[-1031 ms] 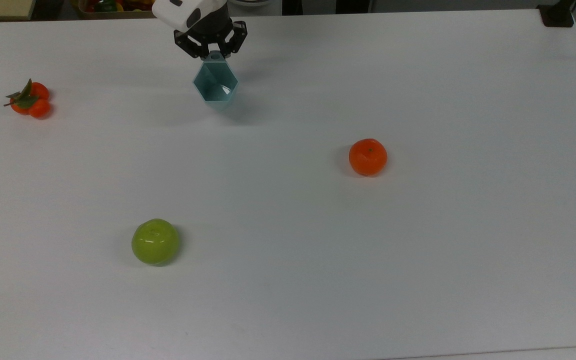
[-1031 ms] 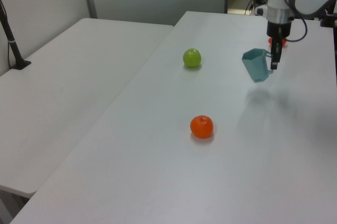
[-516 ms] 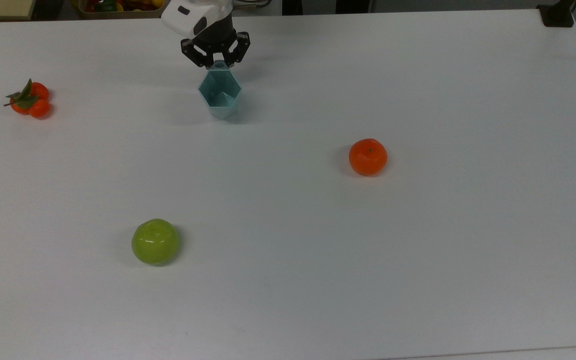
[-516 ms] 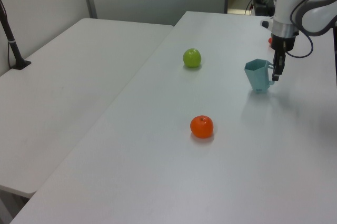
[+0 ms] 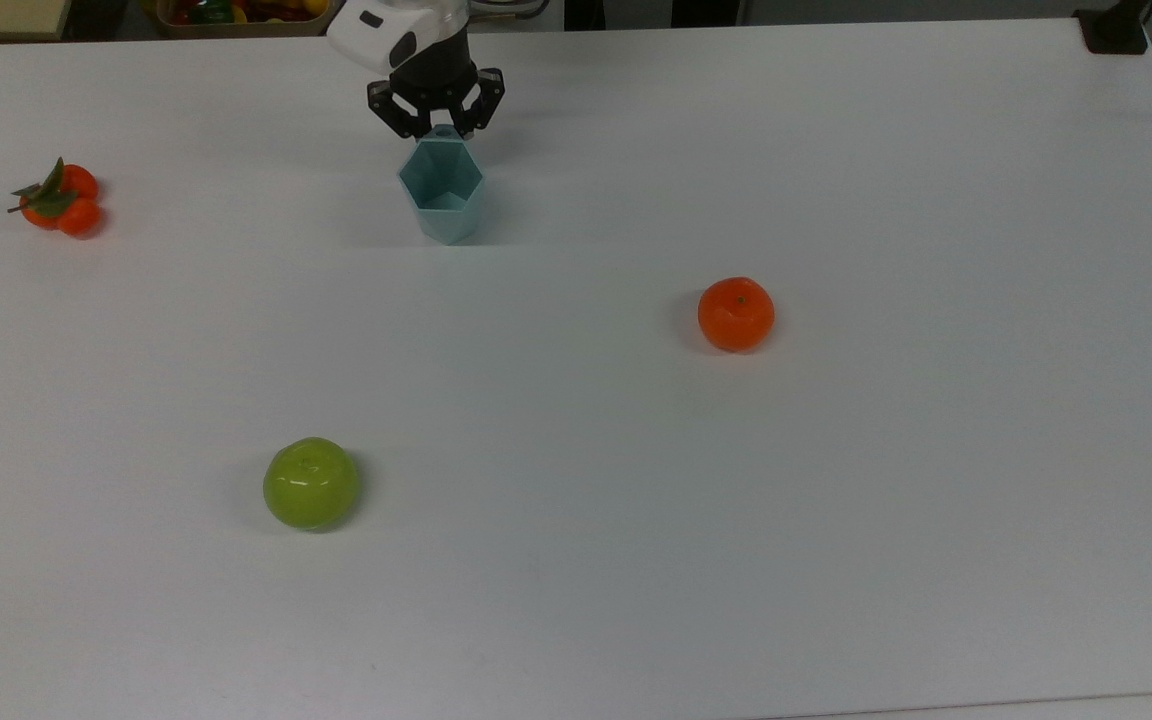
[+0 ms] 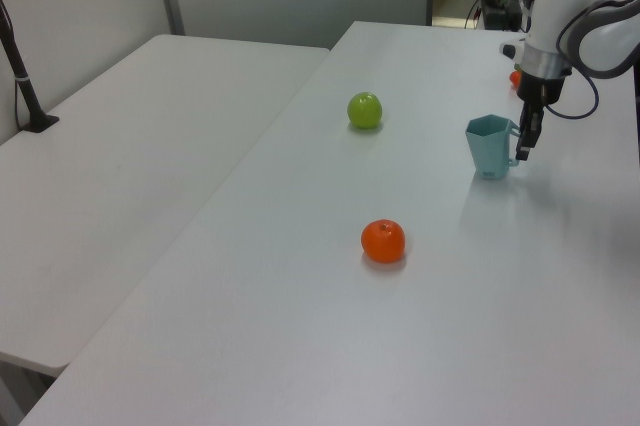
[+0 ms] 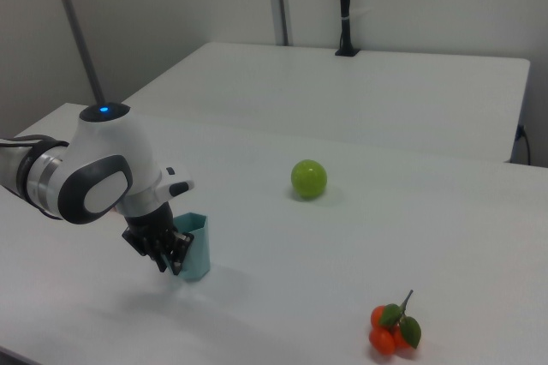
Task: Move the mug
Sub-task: 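Lower the mug upright onto the table, then open the gripper and raise it off the mug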
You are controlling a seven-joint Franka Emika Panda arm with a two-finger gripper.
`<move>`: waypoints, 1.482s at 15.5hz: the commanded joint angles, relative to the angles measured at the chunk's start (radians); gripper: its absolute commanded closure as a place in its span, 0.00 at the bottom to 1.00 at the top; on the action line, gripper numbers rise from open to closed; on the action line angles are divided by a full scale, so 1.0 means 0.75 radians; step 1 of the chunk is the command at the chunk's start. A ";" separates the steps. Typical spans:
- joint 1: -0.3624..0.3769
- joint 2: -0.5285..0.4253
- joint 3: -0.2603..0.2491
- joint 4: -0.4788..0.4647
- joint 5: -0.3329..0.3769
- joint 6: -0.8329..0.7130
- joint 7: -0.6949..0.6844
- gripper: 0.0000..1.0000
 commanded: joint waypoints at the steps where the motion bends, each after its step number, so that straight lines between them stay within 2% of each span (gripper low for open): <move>1: 0.030 -0.028 -0.011 -0.046 0.033 0.017 -0.009 0.53; 5: 0.030 -0.028 -0.011 -0.042 0.035 0.013 0.001 0.27; 7: 0.030 -0.030 -0.011 -0.032 0.035 -0.028 0.006 0.03; 8: 0.030 -0.032 -0.011 -0.028 0.035 -0.044 0.006 0.00; 13: 0.032 -0.044 -0.011 0.039 0.035 -0.157 0.010 0.00; 18: 0.030 -0.038 -0.003 0.536 0.033 -0.735 0.151 0.00; 23: 0.032 -0.028 0.050 0.900 0.035 -1.063 0.289 0.00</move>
